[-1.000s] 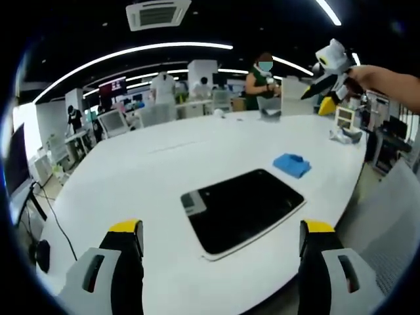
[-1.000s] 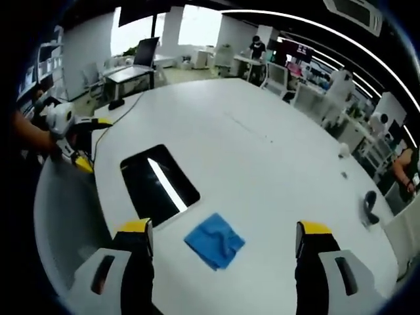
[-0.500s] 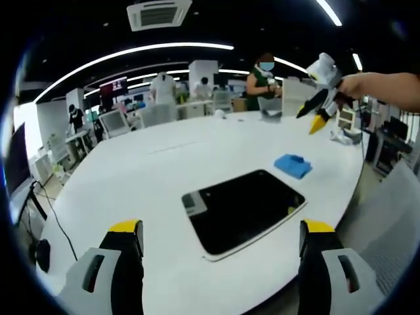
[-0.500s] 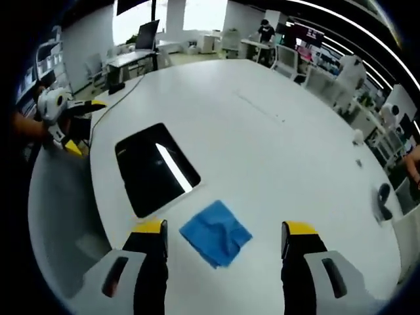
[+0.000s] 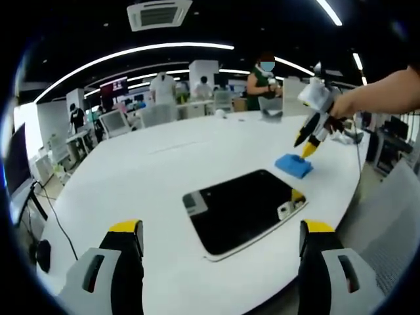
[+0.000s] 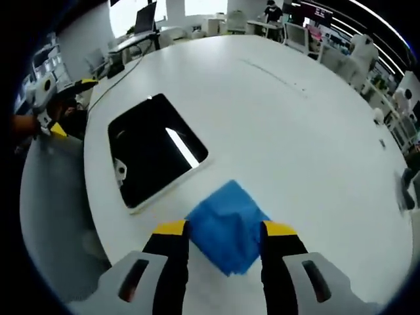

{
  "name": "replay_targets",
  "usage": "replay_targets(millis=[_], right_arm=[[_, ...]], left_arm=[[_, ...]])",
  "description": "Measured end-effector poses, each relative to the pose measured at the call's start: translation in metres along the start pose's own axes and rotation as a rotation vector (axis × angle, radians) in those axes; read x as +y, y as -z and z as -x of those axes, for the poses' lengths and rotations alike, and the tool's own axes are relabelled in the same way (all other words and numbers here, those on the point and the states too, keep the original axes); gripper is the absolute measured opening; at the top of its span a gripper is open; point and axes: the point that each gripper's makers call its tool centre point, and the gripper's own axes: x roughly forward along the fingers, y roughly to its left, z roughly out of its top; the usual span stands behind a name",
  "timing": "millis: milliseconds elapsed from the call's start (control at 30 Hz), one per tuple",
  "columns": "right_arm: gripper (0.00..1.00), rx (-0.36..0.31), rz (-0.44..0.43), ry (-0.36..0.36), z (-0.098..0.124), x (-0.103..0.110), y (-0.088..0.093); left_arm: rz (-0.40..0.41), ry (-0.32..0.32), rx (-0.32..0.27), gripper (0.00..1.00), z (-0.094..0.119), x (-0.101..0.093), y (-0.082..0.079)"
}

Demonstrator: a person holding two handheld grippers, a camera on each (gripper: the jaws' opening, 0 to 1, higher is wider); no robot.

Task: Wipe the mirror surface with the cleaning cloth until all visible marks leave the cleaned area.

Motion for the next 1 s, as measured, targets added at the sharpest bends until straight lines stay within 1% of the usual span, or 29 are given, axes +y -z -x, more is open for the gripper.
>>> replay_targets(millis=[133, 267, 333, 367, 433, 467, 533, 700, 733, 767, 833, 900, 1000], right_arm=[[0.4, 0.013, -0.007, -0.003, -0.01, 0.002, 0.003], [0.34, 0.025, -0.038, 0.004, -0.023, -0.002, 0.011], [0.31, 0.044, -0.074, -0.015, -0.028, 0.002, 0.017], [0.3, 0.056, -0.082, -0.022, -0.03, 0.004, 0.02], [0.3, 0.056, -0.082, -0.019, -0.034, 0.005, 0.022], [0.29, 0.049, -0.088, -0.006, -0.032, 0.003, 0.019], [0.26, 0.061, -0.115, 0.001, -0.033, 0.0, 0.02], [0.22, 0.098, -0.103, 0.026, -0.035, -0.001, 0.019], [0.15, 0.097, -0.104, 0.027, -0.035, -0.001, 0.019], [0.05, 0.105, -0.118, 0.029, -0.035, -0.001, 0.019], [0.03, 0.117, -0.113, 0.04, -0.035, 0.0, 0.019], [0.03, 0.125, -0.131, 0.048, -0.034, 0.0, 0.018], [0.03, 0.125, -0.132, 0.055, -0.033, -0.001, 0.02]], left_arm=[[-0.002, -0.002, 0.004, 0.99, 0.0, 0.0, 0.001], [-0.007, -0.002, 0.01, 0.99, 0.0, 0.0, 0.001], [-0.007, -0.004, 0.013, 0.99, 0.0, -0.001, 0.002], [-0.008, -0.004, 0.014, 0.99, 0.0, 0.0, 0.002], [-0.01, -0.006, 0.014, 0.99, 0.0, 0.0, 0.002], [-0.009, -0.008, 0.013, 0.99, 0.0, 0.0, 0.002], [-0.006, -0.009, 0.012, 0.99, 0.0, 0.001, 0.001], [-0.004, -0.008, 0.011, 0.99, 0.0, 0.0, 0.001], [-0.004, -0.008, 0.01, 0.99, 0.0, 0.0, 0.001], [-0.001, -0.008, 0.009, 0.99, 0.0, 0.001, 0.001], [0.001, -0.007, 0.009, 0.99, 0.0, 0.001, 0.001], [0.0, -0.006, 0.008, 0.99, 0.0, 0.0, 0.0], [0.003, -0.006, 0.008, 0.99, 0.0, 0.0, 0.0]])
